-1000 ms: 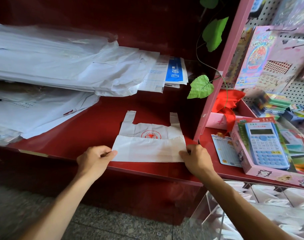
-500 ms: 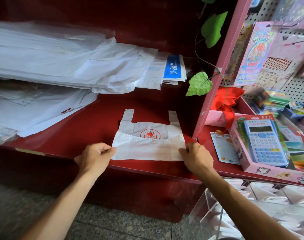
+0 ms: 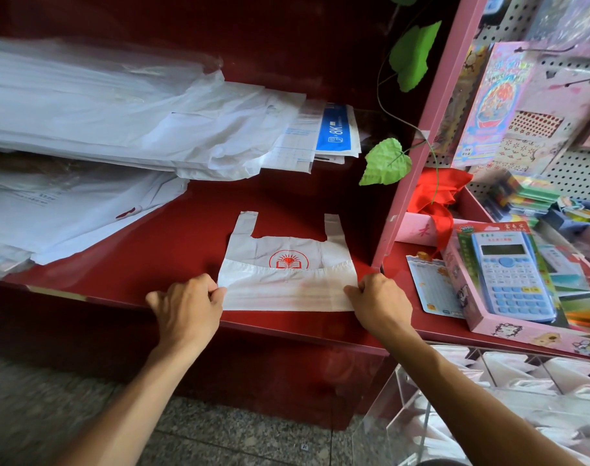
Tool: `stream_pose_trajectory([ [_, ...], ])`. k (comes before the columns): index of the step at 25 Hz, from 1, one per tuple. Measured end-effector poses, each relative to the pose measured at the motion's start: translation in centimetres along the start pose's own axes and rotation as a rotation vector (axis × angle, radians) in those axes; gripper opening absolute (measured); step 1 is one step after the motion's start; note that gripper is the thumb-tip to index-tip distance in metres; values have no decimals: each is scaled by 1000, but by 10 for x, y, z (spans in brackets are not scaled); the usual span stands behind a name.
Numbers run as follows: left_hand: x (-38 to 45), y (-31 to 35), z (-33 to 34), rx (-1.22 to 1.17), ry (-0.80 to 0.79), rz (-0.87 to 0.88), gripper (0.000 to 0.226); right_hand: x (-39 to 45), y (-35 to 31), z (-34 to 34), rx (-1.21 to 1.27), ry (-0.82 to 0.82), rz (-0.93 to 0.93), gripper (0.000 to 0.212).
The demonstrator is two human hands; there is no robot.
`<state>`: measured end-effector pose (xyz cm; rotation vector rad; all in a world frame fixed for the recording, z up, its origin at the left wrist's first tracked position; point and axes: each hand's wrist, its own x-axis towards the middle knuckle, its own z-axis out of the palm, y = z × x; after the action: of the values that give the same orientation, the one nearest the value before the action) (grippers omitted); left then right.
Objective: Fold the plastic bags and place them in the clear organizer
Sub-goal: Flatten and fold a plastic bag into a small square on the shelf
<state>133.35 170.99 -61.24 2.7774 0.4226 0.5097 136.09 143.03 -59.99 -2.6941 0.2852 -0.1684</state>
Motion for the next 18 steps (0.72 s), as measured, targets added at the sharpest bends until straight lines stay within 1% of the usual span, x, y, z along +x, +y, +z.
stream_pose_trajectory([
  [2, -1, 1, 0, 7, -13, -15, 17, 1, -1, 2, -8, -4, 10, 30],
  [5, 0, 3, -1, -58, -39, -70, 16, -2, -1, 1, -15, 23, 4, 30],
  [6, 0, 4, -4, -84, -46, -94, 18, -5, -1, -2, 0, 59, 8, 31],
  [8, 0, 10, -7, -112, 13, -89, 20, -11, -5, -10, 65, 215, 7, 32],
  [9, -1, 16, -7, -118, 76, -23, 17, -13, -11, -11, 89, 313, -45, 30],
  [10, -3, 25, -6, -132, 128, 84, 14, -16, -22, -8, 85, 383, -162, 27],
  [11, -6, 36, -3, -161, 147, 205, 16, -18, -34, 0, 63, 386, -310, 27],
  [12, -8, 50, 1, -226, 117, 323, 23, -18, -46, 10, 25, 320, -456, 32],
  [13, -11, 63, 6, -304, 26, 407, 35, -16, -55, 25, -3, 215, -572, 36],
  [14, -12, 73, 10, -366, -93, 448, 49, -12, -62, 39, -22, 87, -637, 41],
  [16, -10, 80, 16, -420, -310, 499, 69, -6, -66, 55, -50, -136, -648, 64],
  [17, -7, 78, 21, -389, -388, 520, 71, -6, -64, 56, -70, -198, -628, 74],
  [18, -4, 73, 25, -304, -451, 530, 70, -7, -60, 55, -97, -236, -594, 78],
])
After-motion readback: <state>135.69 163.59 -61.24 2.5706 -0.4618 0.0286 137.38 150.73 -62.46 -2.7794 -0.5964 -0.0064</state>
